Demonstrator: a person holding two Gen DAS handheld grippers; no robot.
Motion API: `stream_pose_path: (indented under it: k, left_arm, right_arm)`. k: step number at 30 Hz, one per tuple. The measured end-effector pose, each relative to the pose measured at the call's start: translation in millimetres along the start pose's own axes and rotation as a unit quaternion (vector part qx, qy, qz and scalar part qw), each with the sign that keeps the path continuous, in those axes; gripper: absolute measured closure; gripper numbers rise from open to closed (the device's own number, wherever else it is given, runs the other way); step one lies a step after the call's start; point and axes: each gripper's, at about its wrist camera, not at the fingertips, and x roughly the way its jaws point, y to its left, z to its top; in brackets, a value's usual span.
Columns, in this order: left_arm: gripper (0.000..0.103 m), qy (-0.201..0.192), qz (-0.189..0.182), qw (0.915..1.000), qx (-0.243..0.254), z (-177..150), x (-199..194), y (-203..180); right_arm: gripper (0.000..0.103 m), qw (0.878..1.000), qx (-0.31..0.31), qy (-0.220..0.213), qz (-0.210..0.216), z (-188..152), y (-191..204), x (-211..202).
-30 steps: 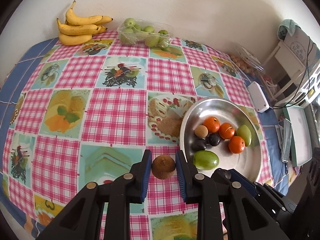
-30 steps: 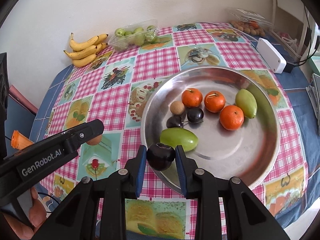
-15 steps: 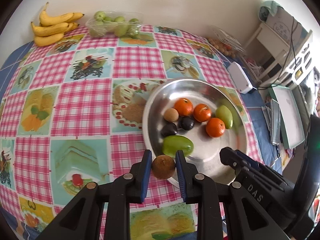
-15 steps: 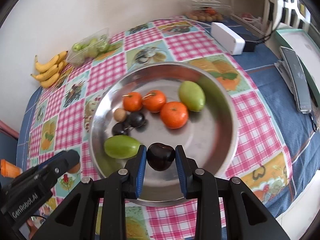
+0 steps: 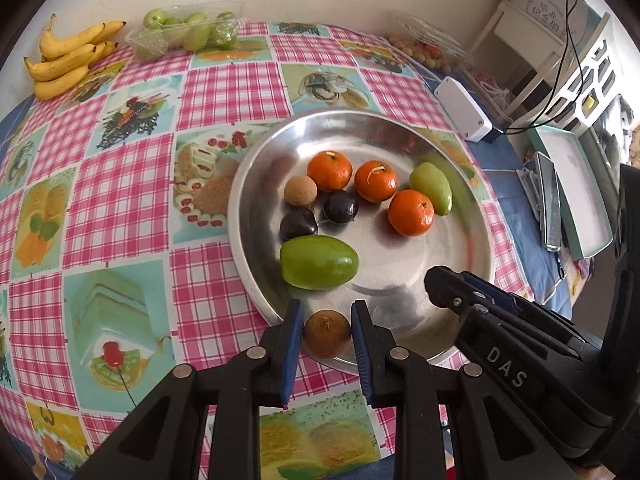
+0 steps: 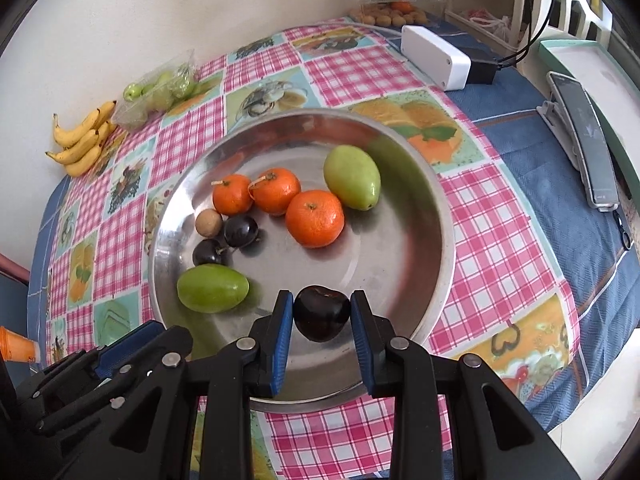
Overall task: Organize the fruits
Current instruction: 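Lower into the bowl and open both tools to release plum and kiwi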
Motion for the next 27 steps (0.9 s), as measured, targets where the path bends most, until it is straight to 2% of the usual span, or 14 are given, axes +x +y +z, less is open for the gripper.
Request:
stream_pose_path:
  k: [13, 27]
  left_arm:
    - [0.076, 0.012, -0.009, 0.9999, -0.008, 0, 8, 1]
    - [0.072, 0.018, -0.025, 0.9993, -0.022, 2, 7, 6]
  right_arm:
    - [0.072, 0.999, -0.002, 0.032, -0.009, -4, 0, 15]
    - [0.072, 1.000, 0.005, 0.030, -0.008, -4, -2, 14]
